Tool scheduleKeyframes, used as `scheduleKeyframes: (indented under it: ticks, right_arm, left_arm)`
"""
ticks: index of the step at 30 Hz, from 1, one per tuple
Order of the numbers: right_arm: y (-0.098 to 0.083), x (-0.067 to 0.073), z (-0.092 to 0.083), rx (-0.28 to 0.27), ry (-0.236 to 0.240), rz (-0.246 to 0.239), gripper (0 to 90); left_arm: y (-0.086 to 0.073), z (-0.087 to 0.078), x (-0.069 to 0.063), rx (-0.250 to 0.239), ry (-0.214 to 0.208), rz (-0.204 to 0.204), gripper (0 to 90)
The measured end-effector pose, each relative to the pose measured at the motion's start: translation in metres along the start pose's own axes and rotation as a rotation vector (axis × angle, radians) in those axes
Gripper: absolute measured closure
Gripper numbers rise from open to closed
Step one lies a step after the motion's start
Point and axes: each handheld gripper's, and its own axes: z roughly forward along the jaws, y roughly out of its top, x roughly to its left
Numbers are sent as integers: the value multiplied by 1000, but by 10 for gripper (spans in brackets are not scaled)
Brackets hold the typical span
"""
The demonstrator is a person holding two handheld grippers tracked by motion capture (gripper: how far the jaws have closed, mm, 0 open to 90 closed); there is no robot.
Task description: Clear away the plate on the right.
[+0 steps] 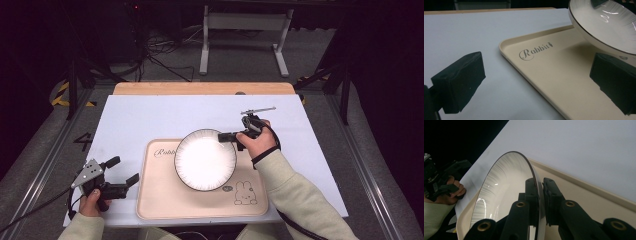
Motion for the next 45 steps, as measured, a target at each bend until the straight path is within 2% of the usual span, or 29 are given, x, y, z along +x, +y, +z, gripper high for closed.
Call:
scheduleKeyframes:
  ticks: [21,30,37,45]
  right_arm:
    - [-16,-4,20,58,13,15,827]
    - [-19,-9,23,75,10,29,827]
    - [-19,-13,25,85,16,15,829]
    - [-21,-17,26,100,7,23,832]
  left_arm:
    - [0,0,0,0,0,2,4]
    - [0,0,0,1,-1,2,4]
    - [0,0,1,1,-2,3,4]
    - [0,0,1,1,-2,4,4]
